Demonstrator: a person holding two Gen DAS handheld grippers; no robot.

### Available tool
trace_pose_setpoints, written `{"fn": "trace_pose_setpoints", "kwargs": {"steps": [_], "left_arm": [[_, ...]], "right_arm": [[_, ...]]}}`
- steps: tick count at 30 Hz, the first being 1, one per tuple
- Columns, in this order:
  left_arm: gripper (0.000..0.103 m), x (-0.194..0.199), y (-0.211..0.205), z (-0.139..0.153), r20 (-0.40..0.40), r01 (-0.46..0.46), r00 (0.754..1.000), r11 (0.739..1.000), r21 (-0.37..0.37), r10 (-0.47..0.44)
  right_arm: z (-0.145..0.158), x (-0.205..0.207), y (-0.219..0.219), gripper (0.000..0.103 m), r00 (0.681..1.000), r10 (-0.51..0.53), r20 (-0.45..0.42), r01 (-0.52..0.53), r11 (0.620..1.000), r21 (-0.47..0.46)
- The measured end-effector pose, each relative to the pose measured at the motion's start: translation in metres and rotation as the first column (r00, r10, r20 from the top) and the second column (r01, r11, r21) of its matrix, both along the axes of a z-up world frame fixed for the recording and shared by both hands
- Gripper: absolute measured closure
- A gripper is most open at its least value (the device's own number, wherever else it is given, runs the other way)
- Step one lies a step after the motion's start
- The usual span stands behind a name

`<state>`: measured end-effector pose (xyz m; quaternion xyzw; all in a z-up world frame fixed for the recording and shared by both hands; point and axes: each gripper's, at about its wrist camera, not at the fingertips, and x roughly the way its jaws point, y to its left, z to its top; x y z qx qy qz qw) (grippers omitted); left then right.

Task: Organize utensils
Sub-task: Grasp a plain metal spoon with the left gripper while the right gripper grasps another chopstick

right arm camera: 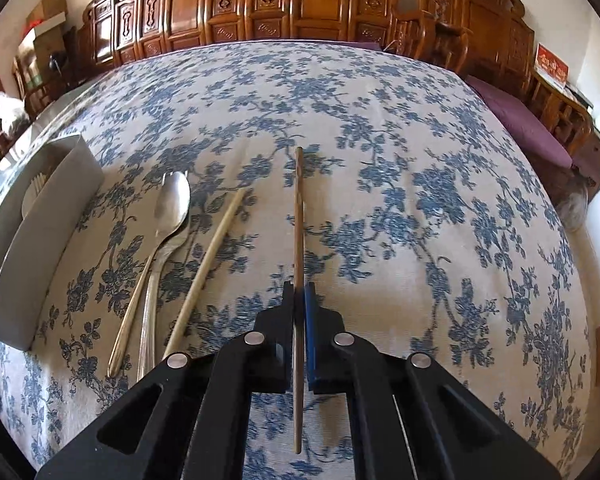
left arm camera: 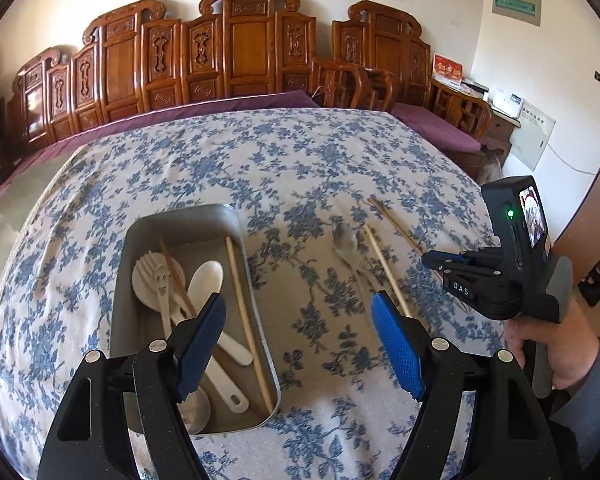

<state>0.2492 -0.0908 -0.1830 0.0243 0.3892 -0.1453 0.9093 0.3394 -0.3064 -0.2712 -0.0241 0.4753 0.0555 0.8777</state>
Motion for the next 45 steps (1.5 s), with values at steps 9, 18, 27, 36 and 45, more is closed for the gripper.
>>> {"fn": "trace_pose_setpoints", "kwargs": {"steps": [9, 18, 27, 36, 45], "left_arm": [[0.043, 0.026, -0.033, -0.025, -0.094, 0.043, 0.995, 0.999, -0.023, -0.045], [0.074, 0.062, -0.062, -0.064, -0.195, 0.068, 0.978, 0.998, -0.006, -0.068], [0.084, 0.083, -0.082, -0.078, -0.218, 0.075, 0.973, 0.997, 0.002, -0.073], [0.092, 0.087, -0.078, -0.082, -0.263, 0.051, 0.964, 0.999, 0.009, -0.047], [0.092, 0.095, -0.096, -0.082, -0.26, 0.071, 0.965, 0.991, 0.112, -0.04]], "right_arm": [[0.005, -0.005, -0.012, 0.097, 1.0, 0.011, 0.012, -0.012, 0.998, 0.063], [0.003, -0.003, -0.023, 0.097, 1.0, -0.004, 0.001, 0.004, 0.992, 0.123], [0.006, -0.002, -0.024, 0.097, 1.0, 0.003, 0.011, -0.005, 0.988, 0.157], [0.01, -0.003, -0.028, 0.097, 1.0, -0.003, 0.024, -0.001, 0.983, 0.184], [0.011, -0.003, -0.026, 0.097, 1.0, 0.005, 0.027, -0.01, 0.983, 0.184]]}}
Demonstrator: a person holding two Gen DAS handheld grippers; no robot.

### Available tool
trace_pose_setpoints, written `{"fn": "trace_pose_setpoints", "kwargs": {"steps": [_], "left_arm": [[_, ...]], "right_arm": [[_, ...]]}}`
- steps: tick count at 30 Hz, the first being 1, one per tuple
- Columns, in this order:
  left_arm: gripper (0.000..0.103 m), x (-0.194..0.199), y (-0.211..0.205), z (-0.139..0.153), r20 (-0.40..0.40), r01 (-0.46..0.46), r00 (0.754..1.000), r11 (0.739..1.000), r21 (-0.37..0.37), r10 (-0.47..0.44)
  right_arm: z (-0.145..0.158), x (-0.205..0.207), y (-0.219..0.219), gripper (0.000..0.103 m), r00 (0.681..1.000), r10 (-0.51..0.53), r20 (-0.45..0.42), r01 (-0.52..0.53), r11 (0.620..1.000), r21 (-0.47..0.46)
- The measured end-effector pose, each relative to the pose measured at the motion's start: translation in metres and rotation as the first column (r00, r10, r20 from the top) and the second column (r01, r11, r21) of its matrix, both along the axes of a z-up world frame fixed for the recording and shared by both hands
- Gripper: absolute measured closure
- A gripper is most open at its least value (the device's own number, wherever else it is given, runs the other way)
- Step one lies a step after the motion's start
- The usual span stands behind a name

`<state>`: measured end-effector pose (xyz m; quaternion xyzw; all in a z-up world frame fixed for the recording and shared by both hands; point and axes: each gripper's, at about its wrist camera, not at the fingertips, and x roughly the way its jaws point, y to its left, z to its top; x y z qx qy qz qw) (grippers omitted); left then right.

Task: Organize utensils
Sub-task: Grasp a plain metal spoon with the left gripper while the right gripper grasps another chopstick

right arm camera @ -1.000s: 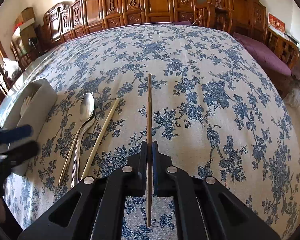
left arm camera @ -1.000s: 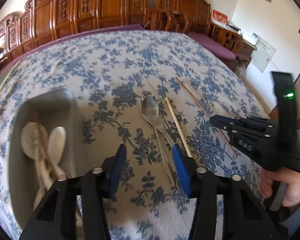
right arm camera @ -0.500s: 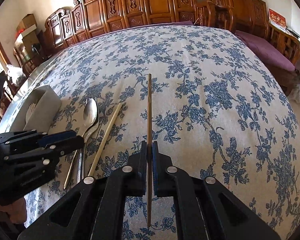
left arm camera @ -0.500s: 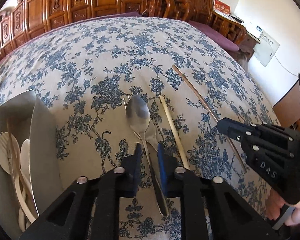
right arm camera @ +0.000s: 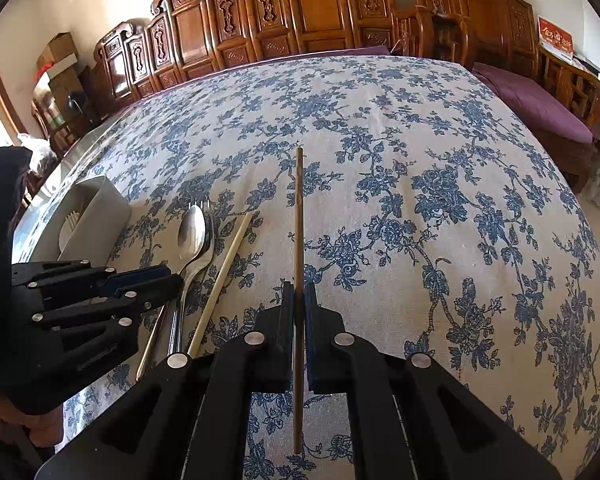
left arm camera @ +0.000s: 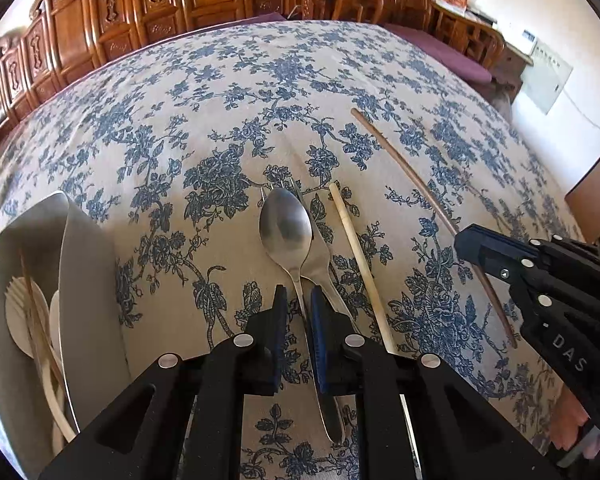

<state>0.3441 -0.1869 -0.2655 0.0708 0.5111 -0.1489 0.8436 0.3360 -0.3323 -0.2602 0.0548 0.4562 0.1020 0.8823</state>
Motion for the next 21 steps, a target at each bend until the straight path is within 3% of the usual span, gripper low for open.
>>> {"fn": "trace_pose_setpoints", "kwargs": {"steps": [5, 11, 21], "left_arm": [[0.101, -0.005, 0.003, -0.001, 0.006, 0.001, 1.0, 1.0, 0.014, -0.001], [0.101, -0.014, 0.014, 0.003, 0.009, -0.005, 1.0, 1.0, -0.016, 0.005], [0.101, -0.043, 0.032, 0.037, 0.1, 0.013, 0.995, 0.999, -0.041, -0.009]], "right_arm": [[0.001, 0.0, -0.001, 0.097, 1.0, -0.002, 0.001, 0.002, 1.0, 0.008], [0.004, 0.001, 0.004, 0.097, 1.0, 0.006, 0.005, -0.006, 1.0, 0.02], [0.01, 0.0, 0.021, 0.097, 1.0, 0.017, 0.018, -0.018, 1.0, 0.024]]}}
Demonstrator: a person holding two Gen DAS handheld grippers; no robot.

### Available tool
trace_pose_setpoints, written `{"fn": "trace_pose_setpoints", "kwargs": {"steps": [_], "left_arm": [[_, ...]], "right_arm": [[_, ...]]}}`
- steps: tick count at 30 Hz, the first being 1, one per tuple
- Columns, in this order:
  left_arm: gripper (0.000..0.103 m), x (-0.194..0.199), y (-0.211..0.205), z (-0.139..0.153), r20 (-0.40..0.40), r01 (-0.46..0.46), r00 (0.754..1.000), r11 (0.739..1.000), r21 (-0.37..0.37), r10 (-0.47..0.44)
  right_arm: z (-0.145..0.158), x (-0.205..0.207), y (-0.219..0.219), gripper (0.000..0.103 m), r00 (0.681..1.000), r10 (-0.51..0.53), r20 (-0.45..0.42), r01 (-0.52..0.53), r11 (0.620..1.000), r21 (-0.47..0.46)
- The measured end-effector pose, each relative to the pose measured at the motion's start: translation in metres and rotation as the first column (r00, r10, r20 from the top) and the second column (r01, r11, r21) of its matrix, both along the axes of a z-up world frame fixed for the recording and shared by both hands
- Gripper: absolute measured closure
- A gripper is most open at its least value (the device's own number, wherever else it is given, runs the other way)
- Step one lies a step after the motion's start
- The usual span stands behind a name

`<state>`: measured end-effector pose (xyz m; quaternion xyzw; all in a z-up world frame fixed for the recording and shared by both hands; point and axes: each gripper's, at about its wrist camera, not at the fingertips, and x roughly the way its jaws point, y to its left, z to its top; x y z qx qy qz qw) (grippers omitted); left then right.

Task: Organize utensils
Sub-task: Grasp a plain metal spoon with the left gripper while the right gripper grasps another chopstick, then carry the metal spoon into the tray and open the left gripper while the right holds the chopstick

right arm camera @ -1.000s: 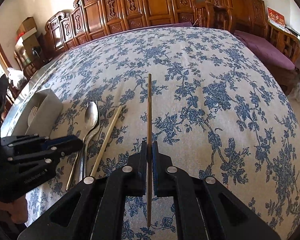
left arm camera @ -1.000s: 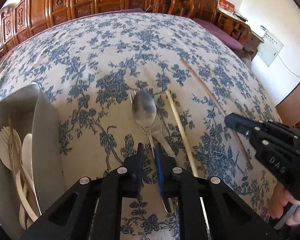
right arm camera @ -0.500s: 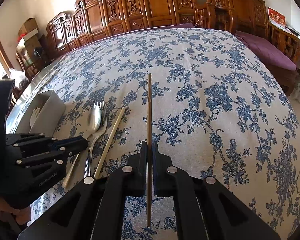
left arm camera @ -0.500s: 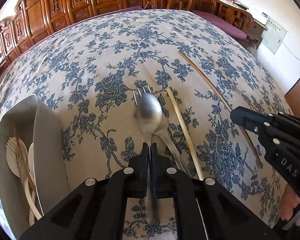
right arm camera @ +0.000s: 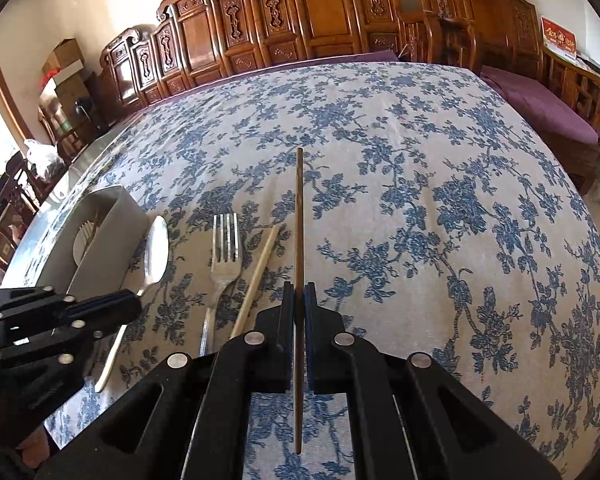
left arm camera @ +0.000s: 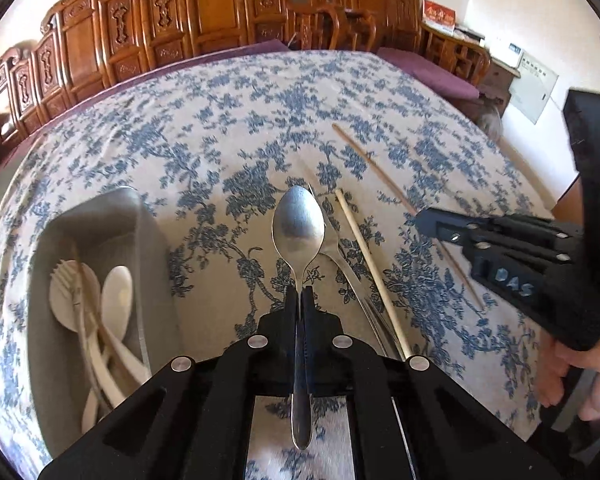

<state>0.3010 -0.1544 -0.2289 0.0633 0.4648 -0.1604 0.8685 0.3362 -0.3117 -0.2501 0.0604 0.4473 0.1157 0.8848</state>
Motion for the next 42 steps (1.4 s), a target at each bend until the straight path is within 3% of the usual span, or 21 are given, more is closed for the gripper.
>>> {"fn": "trace_pose_setpoints", "kwargs": {"steps": [9, 24, 42], "left_arm": [[0.101, -0.016, 0.026, 0.04, 0.071, -0.023, 0.997, 0.999, -0.028, 0.025], [0.101, -0.042, 0.083, 0.081, 0.157, -0.087, 0.983, 0.995, -0.054, 0.094], [0.101, -0.006, 0.133, 0.006, 0.028, -0.213, 0.977, 0.977, -0.007, 0.213]], "right_arm": [[0.013, -0.006, 0.018, 0.097, 0.999, 0.035, 0.033, -0.036, 0.999, 0.005], [0.029, -0.028, 0.065, 0.097, 0.983, 0.164, 0.079, -0.164, 0.986, -0.013], [0.026, -0.027, 0.084, 0.097, 0.974, 0.214, 0.069, -0.212, 0.977, -0.028]]}}
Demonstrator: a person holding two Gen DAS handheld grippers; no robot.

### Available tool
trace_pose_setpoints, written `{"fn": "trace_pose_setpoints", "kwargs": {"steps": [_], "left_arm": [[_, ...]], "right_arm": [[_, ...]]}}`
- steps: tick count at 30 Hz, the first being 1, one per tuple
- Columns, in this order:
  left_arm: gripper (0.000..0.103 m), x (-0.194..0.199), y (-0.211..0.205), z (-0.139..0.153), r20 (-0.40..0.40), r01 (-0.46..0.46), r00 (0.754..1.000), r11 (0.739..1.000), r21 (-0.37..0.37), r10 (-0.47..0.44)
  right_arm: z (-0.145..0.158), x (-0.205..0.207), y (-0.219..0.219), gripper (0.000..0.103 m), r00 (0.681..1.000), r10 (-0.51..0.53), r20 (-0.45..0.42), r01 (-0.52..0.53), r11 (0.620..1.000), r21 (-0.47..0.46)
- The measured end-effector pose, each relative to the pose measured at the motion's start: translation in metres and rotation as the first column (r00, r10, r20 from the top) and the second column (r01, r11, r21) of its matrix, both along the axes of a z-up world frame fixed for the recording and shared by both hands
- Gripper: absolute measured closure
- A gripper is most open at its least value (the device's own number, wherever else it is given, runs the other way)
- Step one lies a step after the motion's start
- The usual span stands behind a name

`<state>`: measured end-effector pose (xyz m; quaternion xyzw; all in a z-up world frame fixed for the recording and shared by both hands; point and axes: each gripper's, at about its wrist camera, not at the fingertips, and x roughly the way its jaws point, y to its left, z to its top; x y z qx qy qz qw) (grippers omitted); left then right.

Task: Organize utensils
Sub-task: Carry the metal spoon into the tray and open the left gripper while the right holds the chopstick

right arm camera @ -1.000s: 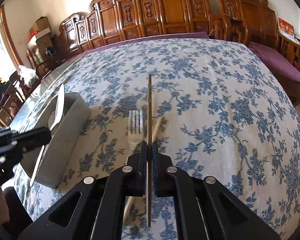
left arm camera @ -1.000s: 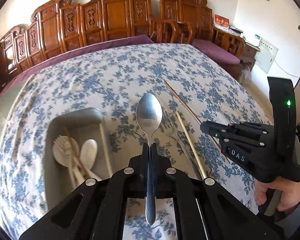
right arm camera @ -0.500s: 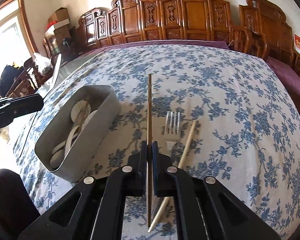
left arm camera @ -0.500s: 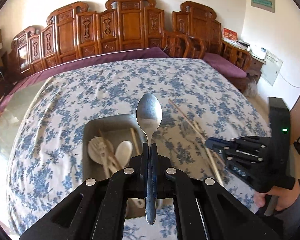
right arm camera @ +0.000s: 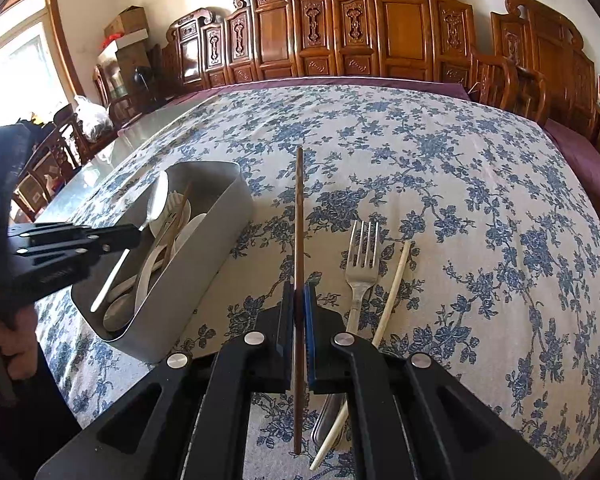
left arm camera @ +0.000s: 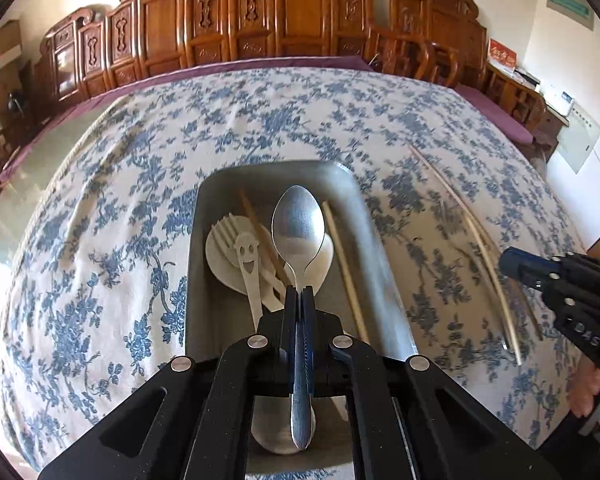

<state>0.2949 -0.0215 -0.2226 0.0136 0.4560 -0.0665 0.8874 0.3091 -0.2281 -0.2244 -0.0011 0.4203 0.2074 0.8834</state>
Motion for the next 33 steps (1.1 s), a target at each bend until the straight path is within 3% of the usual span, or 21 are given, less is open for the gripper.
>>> {"fn": "trace_pose_setpoints", "kwargs": {"steps": [13, 33], "left_arm": [[0.101, 0.009, 0.003, -0.02, -0.023, 0.002, 1.0, 1.0, 0.016, -0.002], [0.101, 0.005, 0.003, -0.018, -0.006, 0.025, 1.0, 1.0, 0.015, -0.025]], "right_arm": [[-0.004, 0.002, 0.013, 0.097, 1.0, 0.026, -0.007, -0.027, 1.0, -0.012], [-0.009, 0.003, 0.026, 0.097, 0.999, 0.05, -0.015, -0.05, 0.998, -0.04]]}}
